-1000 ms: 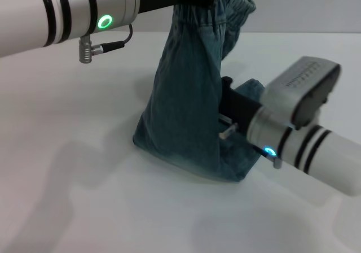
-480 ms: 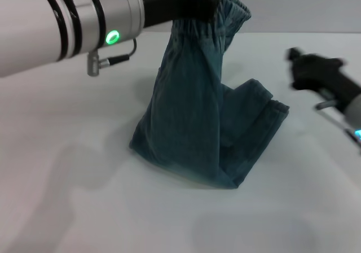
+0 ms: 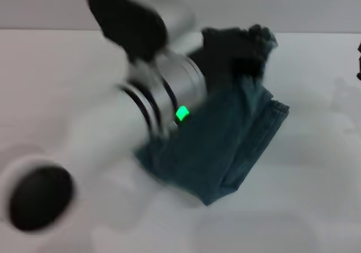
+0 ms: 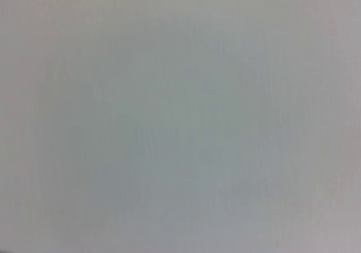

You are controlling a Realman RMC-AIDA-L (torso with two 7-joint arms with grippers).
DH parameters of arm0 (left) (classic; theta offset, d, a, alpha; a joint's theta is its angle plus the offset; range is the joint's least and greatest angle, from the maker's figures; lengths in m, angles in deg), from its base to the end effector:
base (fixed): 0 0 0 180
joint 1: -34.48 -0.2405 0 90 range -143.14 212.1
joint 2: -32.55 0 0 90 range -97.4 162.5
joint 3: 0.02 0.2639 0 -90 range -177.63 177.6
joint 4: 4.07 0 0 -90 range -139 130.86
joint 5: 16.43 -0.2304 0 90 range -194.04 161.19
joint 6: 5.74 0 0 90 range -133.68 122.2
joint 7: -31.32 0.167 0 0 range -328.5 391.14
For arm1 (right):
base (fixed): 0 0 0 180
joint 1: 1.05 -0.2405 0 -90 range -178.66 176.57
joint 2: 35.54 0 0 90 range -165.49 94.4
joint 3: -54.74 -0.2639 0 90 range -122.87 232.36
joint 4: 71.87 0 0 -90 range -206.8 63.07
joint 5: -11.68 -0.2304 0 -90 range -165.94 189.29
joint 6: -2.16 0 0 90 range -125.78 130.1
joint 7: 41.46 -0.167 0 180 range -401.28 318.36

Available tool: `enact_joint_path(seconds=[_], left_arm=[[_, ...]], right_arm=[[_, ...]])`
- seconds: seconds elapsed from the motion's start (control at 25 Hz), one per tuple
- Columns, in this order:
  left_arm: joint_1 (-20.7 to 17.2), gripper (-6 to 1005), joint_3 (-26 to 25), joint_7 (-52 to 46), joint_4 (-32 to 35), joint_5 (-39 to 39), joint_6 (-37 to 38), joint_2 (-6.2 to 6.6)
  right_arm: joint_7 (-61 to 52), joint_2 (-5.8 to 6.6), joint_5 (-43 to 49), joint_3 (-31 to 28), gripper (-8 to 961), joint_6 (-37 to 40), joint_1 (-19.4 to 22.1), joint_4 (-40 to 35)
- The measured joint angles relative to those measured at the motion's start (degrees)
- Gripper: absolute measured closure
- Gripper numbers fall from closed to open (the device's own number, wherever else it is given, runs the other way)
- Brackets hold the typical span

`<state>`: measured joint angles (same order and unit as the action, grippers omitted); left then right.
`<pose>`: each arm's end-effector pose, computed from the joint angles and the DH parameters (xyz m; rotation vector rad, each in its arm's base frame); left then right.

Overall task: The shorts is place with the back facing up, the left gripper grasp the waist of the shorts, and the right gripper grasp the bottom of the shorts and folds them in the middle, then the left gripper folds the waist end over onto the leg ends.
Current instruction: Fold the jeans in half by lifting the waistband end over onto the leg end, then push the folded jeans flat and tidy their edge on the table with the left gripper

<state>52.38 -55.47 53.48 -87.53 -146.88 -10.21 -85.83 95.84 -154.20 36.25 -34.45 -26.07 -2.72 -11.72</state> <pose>-0.0634 0.3550 -0.1139 -2.2837 -0.5731 -0.7805 0.3129 0.3720 0.0204 -1.6950 0.7164 0.6740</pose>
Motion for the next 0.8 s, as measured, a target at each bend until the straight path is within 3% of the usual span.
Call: enact_joint_path(seconds=[0.08,0.12,0.16,0.24,0.32,0.52,0.8], left_arm=[[0.00,935,0.00,0.00,0.00,0.00,0.00,0.00],[3.69,935,6.51,-1.59,8.12,0.35,11.63,-0.22],[6.91,918,10.44,-4.17,13.18,0.52,18.62,-0.30],[10.27,883,14.57,-8.48,18.80,0.57,25.80,-0.29],[11.16,849,16.34,-10.81,21.16,0.42,30.19,-0.30],[10.16,762,18.20,-11.82,22.97,0.13,37.74,-0.08],[3.27,438,18.43,-12.11,26.70,-6.20,50.43,0.14]], right_arm=[[-0.04,0.02,0.02,0.09,953,0.00,0.16,0.13],[-0.05,0.04,0.02,0.21,953,0.00,0.17,0.10],[-0.05,0.04,0.04,0.37,953,0.01,0.17,-0.05],[-0.05,0.05,0.04,0.67,953,0.01,0.16,-0.43],[-0.25,0.06,0.05,1.07,953,0.02,0.14,-0.78],[-1.65,0.08,1.70,1.25,953,-1.09,0.58,-1.48],[-0.66,-0.12,2.80,-2.55,953,-15.90,1.06,-9.25]])
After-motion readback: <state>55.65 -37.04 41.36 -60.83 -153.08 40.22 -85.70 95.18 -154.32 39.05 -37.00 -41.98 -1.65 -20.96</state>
